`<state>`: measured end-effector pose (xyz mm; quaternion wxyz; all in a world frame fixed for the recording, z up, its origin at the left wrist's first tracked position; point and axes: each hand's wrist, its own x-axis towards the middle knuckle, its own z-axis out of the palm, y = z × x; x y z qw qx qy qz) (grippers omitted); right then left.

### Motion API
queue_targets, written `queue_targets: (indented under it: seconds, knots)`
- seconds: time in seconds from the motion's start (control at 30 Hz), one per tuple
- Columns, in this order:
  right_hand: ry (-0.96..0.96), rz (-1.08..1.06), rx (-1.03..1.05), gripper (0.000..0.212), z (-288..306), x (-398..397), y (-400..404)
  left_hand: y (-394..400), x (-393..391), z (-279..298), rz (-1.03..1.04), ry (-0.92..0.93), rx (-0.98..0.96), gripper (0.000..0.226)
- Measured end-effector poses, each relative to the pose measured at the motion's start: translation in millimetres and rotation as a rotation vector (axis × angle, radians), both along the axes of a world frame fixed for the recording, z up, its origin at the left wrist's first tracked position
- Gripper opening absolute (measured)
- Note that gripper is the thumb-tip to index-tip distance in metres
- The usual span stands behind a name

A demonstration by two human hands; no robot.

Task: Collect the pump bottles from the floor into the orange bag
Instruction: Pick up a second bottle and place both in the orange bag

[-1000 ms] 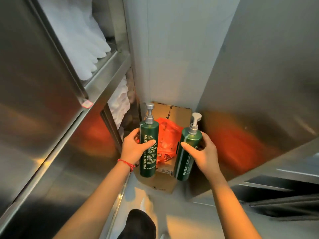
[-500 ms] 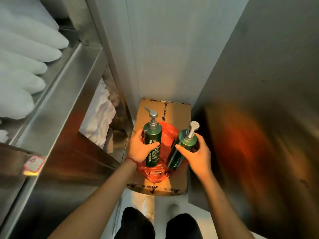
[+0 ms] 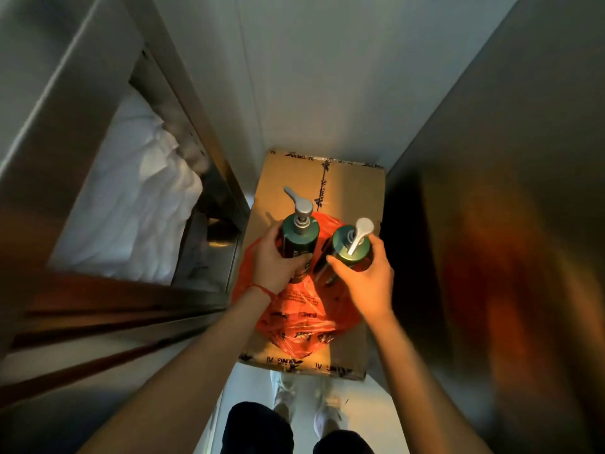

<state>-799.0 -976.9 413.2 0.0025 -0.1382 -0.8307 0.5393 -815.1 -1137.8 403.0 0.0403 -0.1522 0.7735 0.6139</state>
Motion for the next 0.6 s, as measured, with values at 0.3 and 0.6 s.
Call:
queue_targets:
  seconds: [0.3, 0.6]
  knots:
    - [-0.002, -0.034, -0.015, 0.066, -29.2, -19.6, 3.0, 3.0, -22.3, -11.6, -0.056, 0.016, 0.037, 0.064]
    - [0.009, 0.051, -0.064, 0.063, -31.8, -25.1, 3.5, 3.5, -21.0, -14.3, -0.15, -0.045, 0.038, 0.067]
